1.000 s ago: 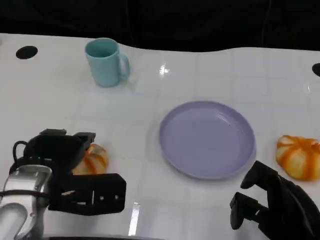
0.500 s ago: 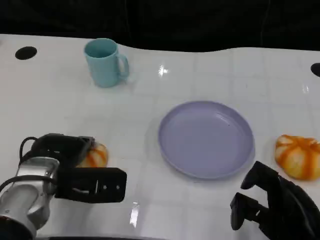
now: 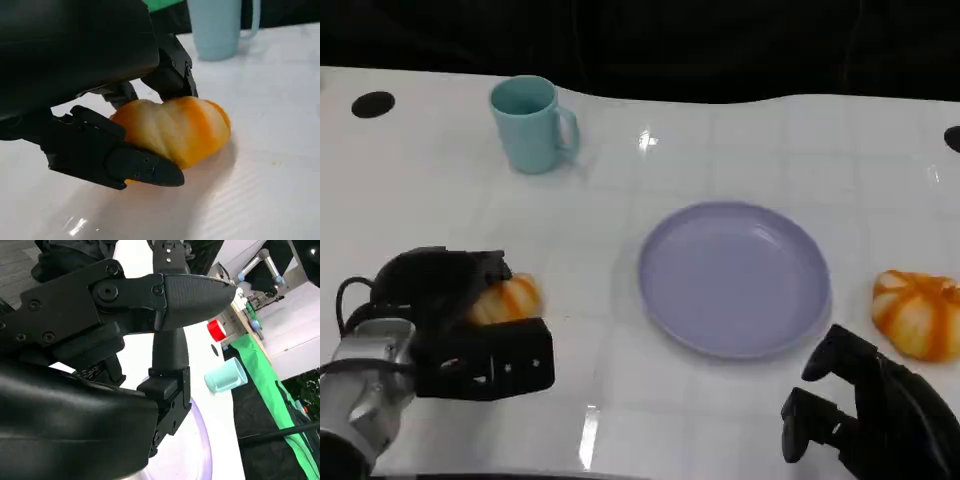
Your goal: Grasp the bread from the table and place it into the plate.
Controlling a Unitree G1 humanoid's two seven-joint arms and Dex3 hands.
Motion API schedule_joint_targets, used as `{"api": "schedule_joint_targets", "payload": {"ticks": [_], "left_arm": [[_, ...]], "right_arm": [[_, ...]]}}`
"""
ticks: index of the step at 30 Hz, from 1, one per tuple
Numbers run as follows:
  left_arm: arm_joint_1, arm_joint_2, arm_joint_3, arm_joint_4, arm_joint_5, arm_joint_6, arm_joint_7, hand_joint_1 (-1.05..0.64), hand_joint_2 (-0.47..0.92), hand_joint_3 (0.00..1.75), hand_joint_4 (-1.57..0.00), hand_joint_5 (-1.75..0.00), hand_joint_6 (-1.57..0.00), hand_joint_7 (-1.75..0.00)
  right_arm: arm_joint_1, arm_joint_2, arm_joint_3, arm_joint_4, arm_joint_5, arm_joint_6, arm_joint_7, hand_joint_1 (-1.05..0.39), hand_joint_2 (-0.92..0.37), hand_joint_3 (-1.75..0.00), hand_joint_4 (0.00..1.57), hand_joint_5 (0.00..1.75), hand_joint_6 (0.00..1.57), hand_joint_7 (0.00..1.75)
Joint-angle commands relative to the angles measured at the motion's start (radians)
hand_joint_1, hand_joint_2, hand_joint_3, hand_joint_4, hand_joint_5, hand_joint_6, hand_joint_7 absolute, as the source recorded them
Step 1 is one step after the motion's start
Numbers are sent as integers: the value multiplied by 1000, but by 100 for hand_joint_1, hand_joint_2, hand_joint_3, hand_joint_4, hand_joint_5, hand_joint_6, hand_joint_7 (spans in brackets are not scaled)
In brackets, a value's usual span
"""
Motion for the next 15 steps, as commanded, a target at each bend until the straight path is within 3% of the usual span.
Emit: {"api": "schedule_joint_targets", "payload": {"ticks": [1, 4, 15], "left_arm": [[17, 22, 22, -10, -32, -43, 59, -31, 92, 59, -80, -174, -60, -174], [17, 21, 27, -24, -42, -43, 63, -31, 92, 41, -76, -175, -54, -175], [8, -15, 65, -90, -99, -50, 107, -27, 88, 39, -78, -175, -54, -175]], "right_arm": [[-2, -3, -6, 1, 6, -12, 3, -55, -92, -48, 75, 175, 47, 175], [-6, -5, -8, 9, 8, -12, 10, -55, -92, -47, 76, 175, 47, 175], [-7, -15, -19, 14, 9, -2, 9, -54, -92, -48, 75, 175, 47, 175]]}}
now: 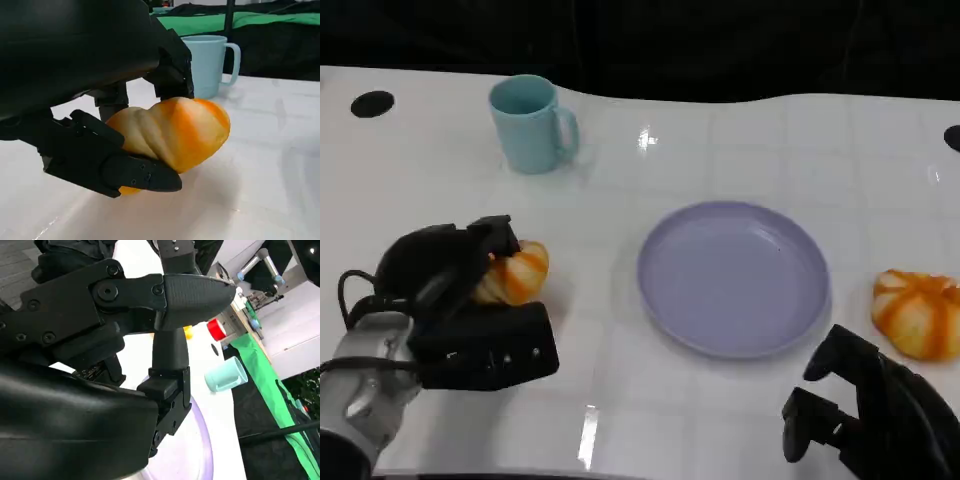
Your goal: Grasp the bread from the table and place it into the plate.
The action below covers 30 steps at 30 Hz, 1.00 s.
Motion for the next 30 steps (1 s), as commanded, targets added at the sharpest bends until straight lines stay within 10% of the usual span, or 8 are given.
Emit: {"api": "schedule_joint_targets", "payload": {"ticks": [1, 16, 30], "left_arm": [[1, -4, 28, -39, -30, -10, 21, -26, 89, 38, -78, -175, -55, -175], [-52, -54, 27, -145, -32, 6, -8, -19, 88, 43, -83, -175, -61, -175], [-200, -161, -76, 4, -5, -88, -23, -23, 64, 89, -87, -175, -66, -175]], "right_arm": [[-4, -16, -12, 7, 3, -8, 7, -54, -92, -49, 75, 175, 47, 175], [3, -12, -14, 5, 13, -5, 9, -55, -92, -46, 74, 175, 47, 175], [7, -13, -3, 7, 11, -17, 20, -55, -92, -46, 75, 175, 48, 175]]}}
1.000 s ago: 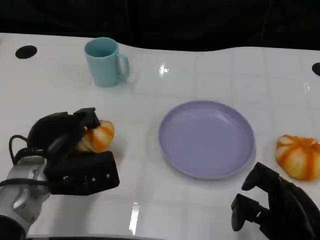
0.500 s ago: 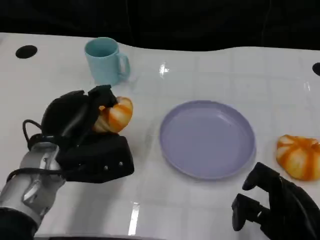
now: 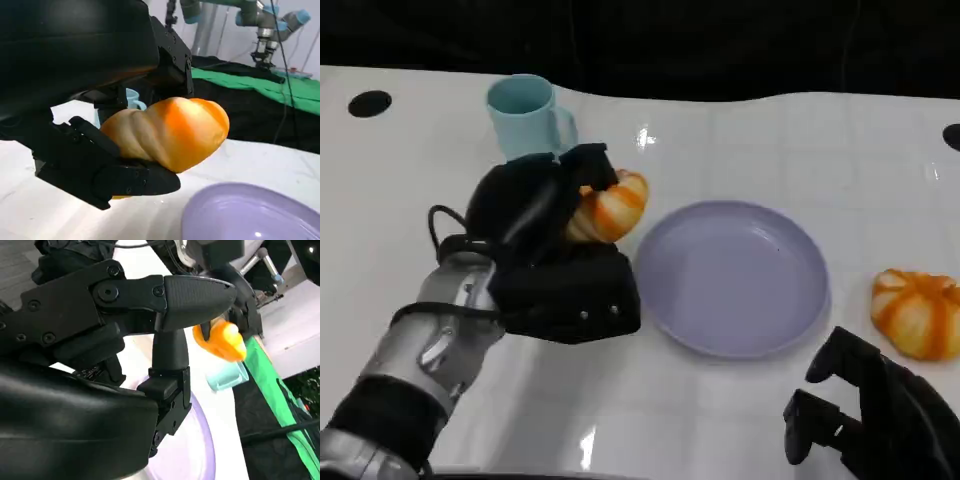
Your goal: Grasp the bread from the table and place it into the plate.
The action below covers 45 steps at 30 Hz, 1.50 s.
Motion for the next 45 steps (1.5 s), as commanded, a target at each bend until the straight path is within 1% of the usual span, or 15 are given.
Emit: {"api": "schedule_joint_targets", "payload": {"ticks": [1, 5, 9, 12, 17, 26, 27, 28, 33, 34, 35, 39, 41, 43, 45], "left_arm": [[-63, -16, -40, 64, 18, -44, -8, -23, 62, 89, -87, -175, -66, -175], [-106, -48, -78, 113, 28, -81, -15, -24, 61, 91, -88, -175, -65, -175], [-145, -85, -103, 157, 31, -101, -26, -28, 67, 96, -89, -175, -68, -175], [-164, -111, -117, 178, 36, -101, -28, -27, 63, 96, -91, -175, -70, -175], [-191, -145, -134, 200, 43, -79, -67, -27, 60, 96, -91, -175, -70, -175], [-260, -216, -165, 300, 53, -41, -81, -26, 65, 92, -87, -175, -62, -174], [-266, -220, -169, 314, 55, -41, -79, -27, 67, 83, -85, -175, -64, -162], [-271, -223, -172, 324, 56, -41, -76, -29, 73, 66, -83, -175, -65, -158], [-282, -235, -169, 371, 39, -60, -68, -30, 81, 41, -75, -175, -64, -145], [-281, -237, -163, 376, 28, -62, -79, -31, 83, 37, -73, -161, -65, -130], [-281, -238, -161, 381, 22, -64, -81, -31, 84, 36, -72, -154, -66, -122], [-282, -242, -161, 398, 15, -62, -89, -32, 91, 25, -57, -157, -54, -86], [-287, -237, -169, 402, 17, -68, -110, -38, 92, 25, -42, -134, -43, -66], [-294, -230, -179, 406, 22, -75, -135, -45, 92, 32, -30, -90, -36, -44], [-302, -225, -181, 405, 17, -74, -185, -58, 92, 39, -14, -68, -25, -31]], "right_arm": [[4, -8, -4, 2, 1, -14, 10, -55, -92, -46, 75, 175, 48, 175], [7, -5, -5, -1, 7, -8, 8, -56, -92, -46, 75, 175, 47, 175], [9, -1, -1, -2, 4, -11, 8, -57, -92, -45, 77, 175, 49, 175], [13, -2, 6, -7, -7, -21, 8, -58, -92, -45, 78, 175, 51, 175], [17, -3, 6, -16, -2, -13, 9, -57, -92, -46, 80, 175, 52, 175], [24, 2, 8, -28, 1, -7, 3, -56, -91, -47, 79, 175, 50, 175], [25, 3, 9, -28, -1, -9, 3, -55, -92, -47, 79, 175, 49, 175], [26, 4, 10, -29, -2, -11, 3, -55, -92, -47, 78, 175, 49, 175], [27, 6, 15, -31, -10, -18, 1, -56, -92, -47, 79, 175, 49, 175], [27, 8, 14, -31, -7, -17, 1, -56, -92, -47, 79, 175, 49, 175], [28, 9, 13, -30, -6, -18, 4, -56, -92, -47, 79, 175, 49, 175], [28, 7, 13, -34, -7, -13, 3, -56, -92, -47, 79, 175, 49, 175], [28, 5, 14, -36, -11, -12, 0, -56, -92, -47, 79, 175, 49, 175], [30, 5, 14, -42, -12, -7, -6, -57, -92, -47, 79, 175, 50, 175], [30, 3, 15, -37, -15, -15, 0, -57, -92, -47, 79, 175, 50, 175]]}}
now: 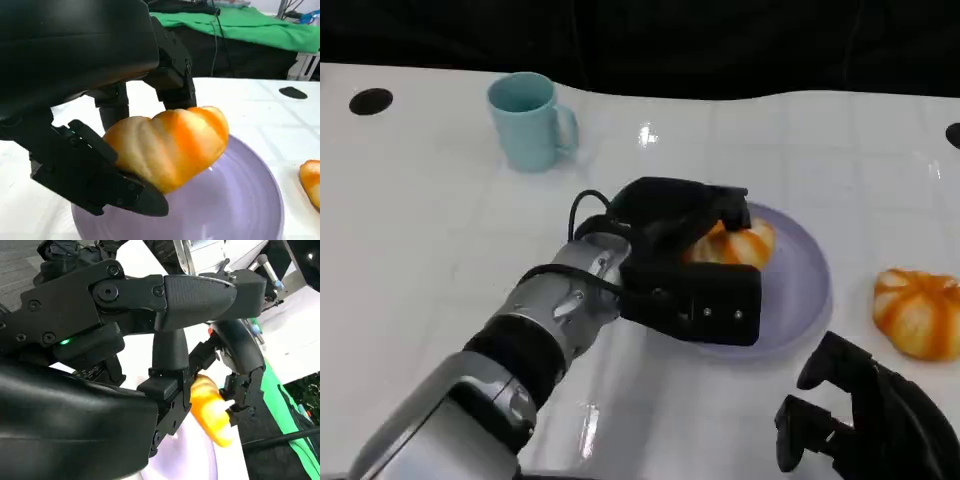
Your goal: Grasp the bread from the table and place it into the plate.
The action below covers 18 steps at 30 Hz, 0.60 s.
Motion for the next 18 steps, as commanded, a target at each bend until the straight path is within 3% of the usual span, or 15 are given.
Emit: {"api": "schedule_joint_targets", "payload": {"ticks": [1, 6, 13, 18], "left_arm": [[-47, 18, -4, 8, -5, -7, -85, -67, 92, 44, -6, -57, -19, -25], [-47, 31, -8, -13, 4, -3, -111, -87, 92, 61, 0, -23, -10, -15], [-42, 47, -9, -37, 8, -3, -112, -91, 92, 65, 0, -19, -11, -15], [-35, 56, -5, -57, 7, -2, -108, -91, 92, 63, 0, -26, -13, -16]], "right_arm": [[7, -12, 0, -10, -6, -14, -1, -57, -92, -47, 79, 175, 50, 175], [3, -11, 0, -10, -5, -8, -6, -56, -92, -49, 82, 175, 53, 175], [3, -12, 4, -16, -11, -5, -17, -56, -92, -51, 83, 175, 53, 175], [2, -10, 0, -9, 0, -8, -11, -56, -91, -51, 81, 175, 52, 175]]}}
